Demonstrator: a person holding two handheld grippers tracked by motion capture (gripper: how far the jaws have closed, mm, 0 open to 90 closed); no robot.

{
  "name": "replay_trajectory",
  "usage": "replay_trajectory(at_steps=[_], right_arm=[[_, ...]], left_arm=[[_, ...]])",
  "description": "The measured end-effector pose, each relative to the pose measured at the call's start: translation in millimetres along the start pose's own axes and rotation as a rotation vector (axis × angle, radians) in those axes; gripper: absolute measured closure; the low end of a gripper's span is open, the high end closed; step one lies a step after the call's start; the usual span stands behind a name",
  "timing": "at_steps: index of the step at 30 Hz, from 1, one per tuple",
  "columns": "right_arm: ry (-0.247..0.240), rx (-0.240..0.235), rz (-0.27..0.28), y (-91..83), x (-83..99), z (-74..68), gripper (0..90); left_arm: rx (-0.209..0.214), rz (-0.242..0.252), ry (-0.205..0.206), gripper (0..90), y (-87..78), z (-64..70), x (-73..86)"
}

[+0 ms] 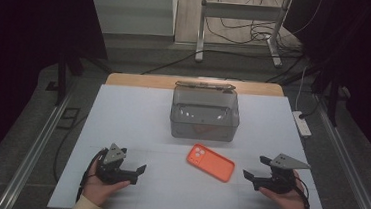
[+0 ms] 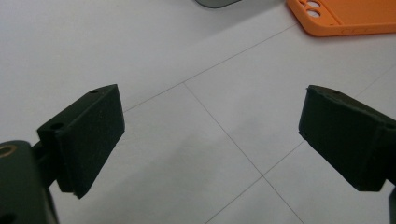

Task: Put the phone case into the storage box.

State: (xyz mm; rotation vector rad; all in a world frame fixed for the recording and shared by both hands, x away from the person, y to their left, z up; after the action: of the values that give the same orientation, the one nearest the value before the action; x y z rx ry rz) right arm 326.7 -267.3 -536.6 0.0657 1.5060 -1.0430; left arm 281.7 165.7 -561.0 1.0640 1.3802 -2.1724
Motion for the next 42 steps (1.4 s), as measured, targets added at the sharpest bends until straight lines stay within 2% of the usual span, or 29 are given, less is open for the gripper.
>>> replay_trajectory(at_steps=[13,24,34,36,37,42], right_arm=[[-0.007,-0.009,-0.02,3.9,1.5,0.1,15.7],[-0.019,-0.004,-0.041,7.5,0.9,-2.5,15.8],[0.004,0.0,-0.035,5.8,0.4,-1.4,15.9],[0.008,0.001,-0.035,5.7,0.5,-1.3,16.1],[0.029,-0.008,-0.028,5.6,-0.2,-1.4,16.8],[0.036,-0.001,-0.024,5.2,-4.6,-0.9,16.8]], left_arm=[[-0.002,0.006,-0.012,7.6,-4.7,-3.2,-0.1],[0.017,0.005,0.003,7.9,-7.1,1.0,1.1],[0.021,0.003,0.015,8.0,-5.5,2.3,-1.9],[0.021,0.004,0.012,8.0,-5.6,2.2,-2.2],[0.023,0.005,0.009,8.2,-5.6,2.0,-2.1],[0.035,0.006,0.005,8.5,-6.0,2.5,-1.7]])
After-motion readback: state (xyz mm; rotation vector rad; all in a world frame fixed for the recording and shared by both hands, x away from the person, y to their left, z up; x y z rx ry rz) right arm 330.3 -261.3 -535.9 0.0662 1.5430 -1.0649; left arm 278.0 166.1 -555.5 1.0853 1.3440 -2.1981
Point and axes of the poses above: each handheld gripper's, and its own axes: y roughly forward along the jaws, x roughly out of its underside, z roughly to its right, the point moved 6 cm from there along y, roughly forward along the jaws, and after that the axes turned 12 degrees about -y, right-handed, at the moved point
